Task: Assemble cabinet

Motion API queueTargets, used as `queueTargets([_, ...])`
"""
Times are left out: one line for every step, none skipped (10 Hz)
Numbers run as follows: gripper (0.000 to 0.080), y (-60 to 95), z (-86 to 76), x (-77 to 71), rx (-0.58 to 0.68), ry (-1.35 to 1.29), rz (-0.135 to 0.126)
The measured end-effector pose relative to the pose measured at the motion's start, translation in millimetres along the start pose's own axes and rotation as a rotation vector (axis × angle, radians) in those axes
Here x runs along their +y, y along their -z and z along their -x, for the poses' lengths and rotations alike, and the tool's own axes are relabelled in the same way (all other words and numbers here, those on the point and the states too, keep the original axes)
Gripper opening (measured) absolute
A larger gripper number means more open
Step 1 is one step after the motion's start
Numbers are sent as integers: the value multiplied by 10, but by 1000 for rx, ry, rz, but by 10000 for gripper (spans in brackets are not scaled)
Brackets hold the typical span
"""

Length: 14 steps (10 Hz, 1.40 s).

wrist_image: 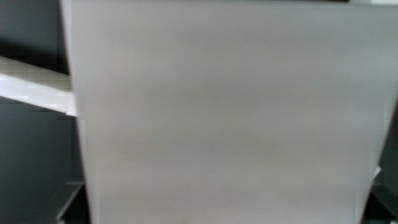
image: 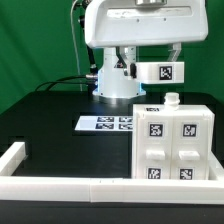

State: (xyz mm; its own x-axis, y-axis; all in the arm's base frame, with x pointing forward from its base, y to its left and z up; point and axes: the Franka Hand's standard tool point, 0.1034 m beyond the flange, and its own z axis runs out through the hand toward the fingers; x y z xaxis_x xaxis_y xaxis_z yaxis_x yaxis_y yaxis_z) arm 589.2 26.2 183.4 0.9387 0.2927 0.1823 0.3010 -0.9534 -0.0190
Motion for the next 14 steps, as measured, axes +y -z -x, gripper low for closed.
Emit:
queueTargets([557,-4,2,-2,-1,0,0])
queueTargets([557,-7,3,-7,-1,4,0])
queueTargets([557,-16,-14,-50,-5,15,-4])
queueTargets([557,-45,-100,-113,-15,26,-16])
queueTargets([557,-63,-206,-126,-19,32,-25])
queueTargets([557,-84,-280,-109,-19,36,-31])
queueTargets([557,-128,-302,-102,-21,37,-35])
queueTargets([557,-166,-312,-101,-24,36,-38])
queueTargets([557,-199,-315,-110,-27,37,-41])
queueTargets([557,-207,-330,-119,-26,39,-42])
queueTargets([557,-213,-334,-140,-26,41,-43])
queueTargets([557,-218,-344,-177,-26,46,-44])
queueTargets([557,-254,-338,-221,-31,52,-48])
queueTargets([557,-287,-334,-256,-35,56,-51])
